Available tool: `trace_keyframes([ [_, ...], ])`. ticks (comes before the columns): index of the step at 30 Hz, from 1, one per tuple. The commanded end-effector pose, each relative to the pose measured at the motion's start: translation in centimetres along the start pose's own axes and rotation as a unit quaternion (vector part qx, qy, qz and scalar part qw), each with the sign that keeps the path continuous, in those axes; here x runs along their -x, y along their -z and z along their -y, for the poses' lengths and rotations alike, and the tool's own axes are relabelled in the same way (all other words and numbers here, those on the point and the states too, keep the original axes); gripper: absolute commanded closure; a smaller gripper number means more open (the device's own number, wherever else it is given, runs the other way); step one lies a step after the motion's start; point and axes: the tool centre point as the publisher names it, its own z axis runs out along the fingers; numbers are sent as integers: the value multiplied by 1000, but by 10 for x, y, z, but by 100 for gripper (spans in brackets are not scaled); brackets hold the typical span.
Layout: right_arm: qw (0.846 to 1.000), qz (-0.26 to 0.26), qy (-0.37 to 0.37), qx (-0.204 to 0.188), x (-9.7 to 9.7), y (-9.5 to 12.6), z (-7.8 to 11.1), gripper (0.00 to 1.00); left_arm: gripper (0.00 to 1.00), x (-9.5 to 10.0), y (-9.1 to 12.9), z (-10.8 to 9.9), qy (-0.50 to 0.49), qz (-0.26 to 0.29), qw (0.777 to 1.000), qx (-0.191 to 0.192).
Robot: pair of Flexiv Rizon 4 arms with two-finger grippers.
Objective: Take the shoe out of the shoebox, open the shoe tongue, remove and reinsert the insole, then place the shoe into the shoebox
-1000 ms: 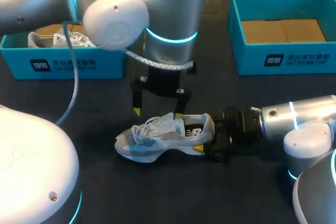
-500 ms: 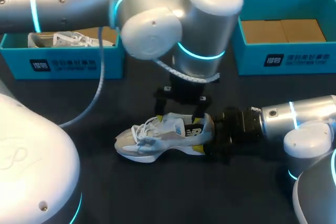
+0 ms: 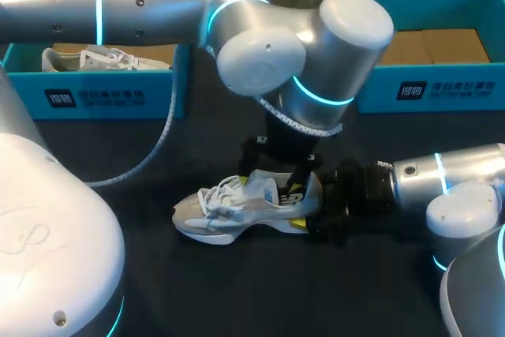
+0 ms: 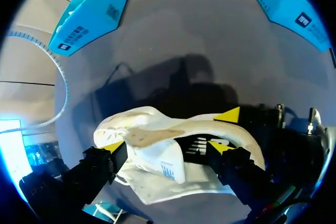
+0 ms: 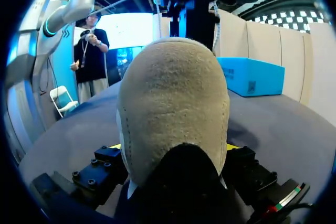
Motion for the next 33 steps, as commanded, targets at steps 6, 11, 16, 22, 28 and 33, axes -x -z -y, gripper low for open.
trace_keyframes([
  [6, 1000, 0, 0, -2, 0, 0, -2, 100, 2, 3, -11, -20, 6, 26, 1000, -12],
  [11, 1000, 0, 0, -2, 0, 0, -2, 100, 26, 4, -15, -23, 6, 36, 999, -9],
  [16, 1000, 0, 0, -2, 0, 0, -2, 100, 43, 8, -18, -21, 4, 47, 999, -9],
  [22, 1000, 0, 0, -2, 0, 0, -2, 100, 45, 23, -7, -24, -20, 47, 999, -15],
  [28, 1000, 0, 0, -2, 0, 0, -2, 100, 50, 33, -2, -24, -17, 41, 999, -20],
  [33, 1000, 0, 0, -2, 0, 0, -2, 100, 51, 38, 1, -28, -18, 40, 999, -24],
])
